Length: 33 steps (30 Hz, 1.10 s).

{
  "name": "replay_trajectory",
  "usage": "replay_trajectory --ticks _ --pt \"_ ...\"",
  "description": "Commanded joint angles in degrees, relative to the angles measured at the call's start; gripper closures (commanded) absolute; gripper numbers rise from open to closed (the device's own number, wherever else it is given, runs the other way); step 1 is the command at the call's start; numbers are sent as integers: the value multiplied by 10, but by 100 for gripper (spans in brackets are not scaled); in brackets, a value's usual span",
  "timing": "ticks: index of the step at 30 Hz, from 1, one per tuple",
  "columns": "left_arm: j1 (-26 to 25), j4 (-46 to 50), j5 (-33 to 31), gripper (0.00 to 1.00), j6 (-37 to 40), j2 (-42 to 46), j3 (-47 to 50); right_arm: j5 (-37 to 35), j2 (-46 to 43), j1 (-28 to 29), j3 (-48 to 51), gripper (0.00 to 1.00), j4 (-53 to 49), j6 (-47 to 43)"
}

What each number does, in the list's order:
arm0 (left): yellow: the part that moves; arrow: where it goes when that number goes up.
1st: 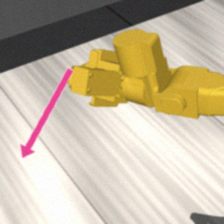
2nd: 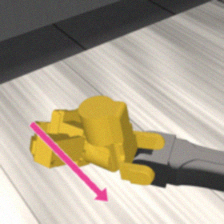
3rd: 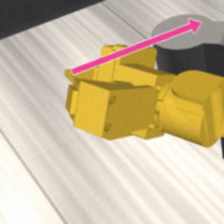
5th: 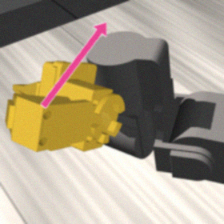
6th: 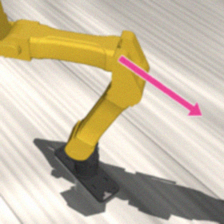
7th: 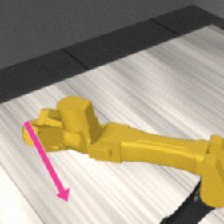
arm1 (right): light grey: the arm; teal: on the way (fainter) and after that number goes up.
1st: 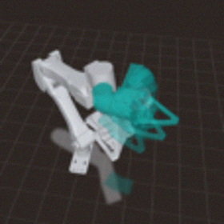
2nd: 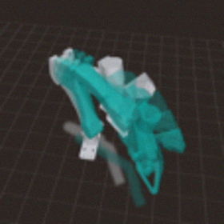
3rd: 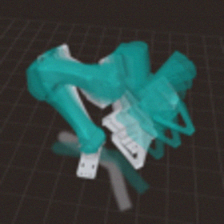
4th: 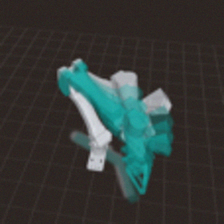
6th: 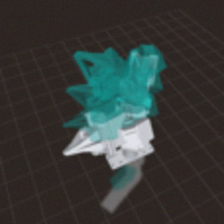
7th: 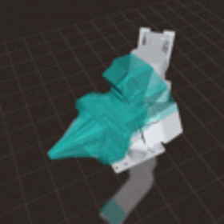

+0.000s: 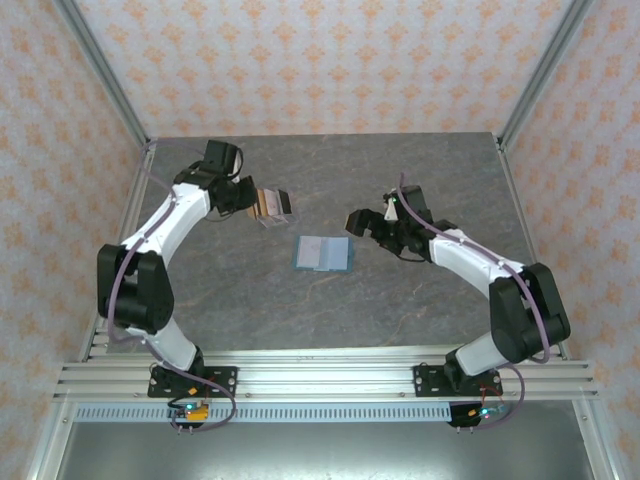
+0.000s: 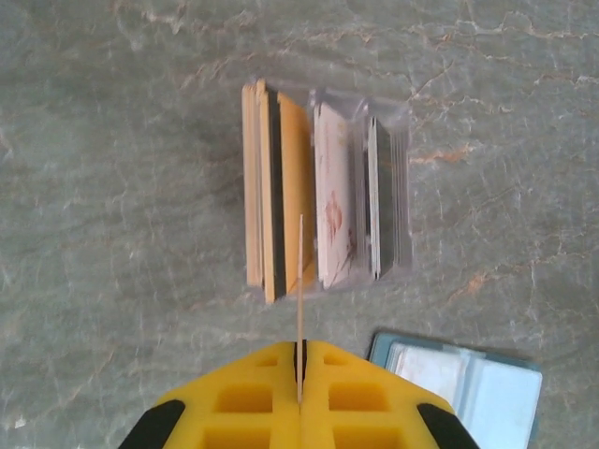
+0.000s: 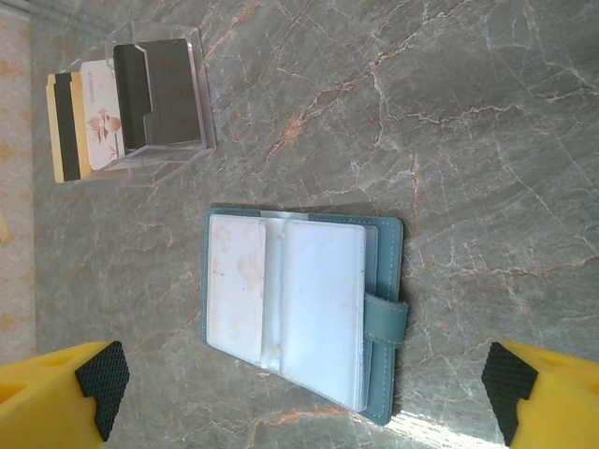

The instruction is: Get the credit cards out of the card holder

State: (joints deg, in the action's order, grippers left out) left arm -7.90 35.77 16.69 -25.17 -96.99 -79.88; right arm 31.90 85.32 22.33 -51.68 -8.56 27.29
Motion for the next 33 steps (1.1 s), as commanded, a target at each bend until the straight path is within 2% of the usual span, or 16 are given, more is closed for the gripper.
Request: replay_trajectory --ticks 1,14,23,25,29,33 --pt "5 11 1 100 21 -40 -41 1 10 -3 -18 0 -4 -17" --pt "6 12 -21 100 -4 -143 -118 -1 13 -2 -11 0 8 -19" --pt "6 21 -33 100 -3 -164 -118 -9 18 -2 -14 0 3 -23" --pt "6 24 -35 95 -3 -166 -120 -9 19 -2 -16 0 0 -24" --pt "6 27 -37 73 -3 -159 -124 -9 19 -2 -18 0 -4 -25" --pt "6 35 -38 61 -3 -139 -131 -14 19 -3 -23 0 -12 -27"
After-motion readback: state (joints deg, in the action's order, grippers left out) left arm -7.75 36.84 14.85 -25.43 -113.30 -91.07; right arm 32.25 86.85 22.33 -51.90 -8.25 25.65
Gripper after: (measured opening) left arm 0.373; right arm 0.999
